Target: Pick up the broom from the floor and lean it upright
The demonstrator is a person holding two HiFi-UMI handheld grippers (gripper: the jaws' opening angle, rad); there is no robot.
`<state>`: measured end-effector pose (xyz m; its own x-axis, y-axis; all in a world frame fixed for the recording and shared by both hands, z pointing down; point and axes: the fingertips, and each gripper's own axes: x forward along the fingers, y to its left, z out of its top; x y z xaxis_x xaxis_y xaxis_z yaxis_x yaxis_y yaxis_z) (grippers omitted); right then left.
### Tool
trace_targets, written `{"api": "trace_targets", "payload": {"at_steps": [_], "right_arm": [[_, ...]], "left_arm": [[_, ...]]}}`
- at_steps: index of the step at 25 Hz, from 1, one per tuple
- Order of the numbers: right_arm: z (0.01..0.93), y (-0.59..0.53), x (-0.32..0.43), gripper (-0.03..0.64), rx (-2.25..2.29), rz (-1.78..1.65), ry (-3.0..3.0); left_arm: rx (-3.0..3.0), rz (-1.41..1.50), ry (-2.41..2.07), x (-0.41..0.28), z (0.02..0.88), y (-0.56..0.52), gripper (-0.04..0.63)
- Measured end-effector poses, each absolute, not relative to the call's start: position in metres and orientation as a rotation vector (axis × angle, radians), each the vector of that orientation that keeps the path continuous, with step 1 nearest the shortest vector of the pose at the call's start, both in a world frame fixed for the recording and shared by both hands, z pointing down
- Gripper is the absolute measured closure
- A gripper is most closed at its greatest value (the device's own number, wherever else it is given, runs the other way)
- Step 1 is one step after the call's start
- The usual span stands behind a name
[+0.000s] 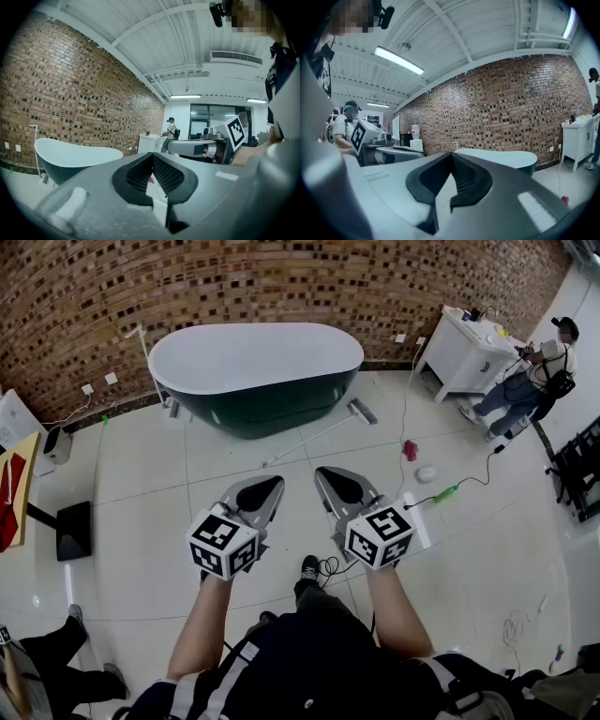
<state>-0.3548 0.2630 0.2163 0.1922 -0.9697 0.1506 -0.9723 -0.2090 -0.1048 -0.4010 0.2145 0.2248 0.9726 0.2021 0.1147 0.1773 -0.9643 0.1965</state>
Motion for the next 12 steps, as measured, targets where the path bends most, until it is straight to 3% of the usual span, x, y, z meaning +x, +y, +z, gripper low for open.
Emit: {"api": "trace_targets", "payload": {"at_steps": [12], "right_arm": [[0.234,0.249,-0.242,0.614,2.431,0.323,-1.954]], "left_arm": [[2.961,0.214,0.248,-0.289,0.244,0.190,0.595]]}}
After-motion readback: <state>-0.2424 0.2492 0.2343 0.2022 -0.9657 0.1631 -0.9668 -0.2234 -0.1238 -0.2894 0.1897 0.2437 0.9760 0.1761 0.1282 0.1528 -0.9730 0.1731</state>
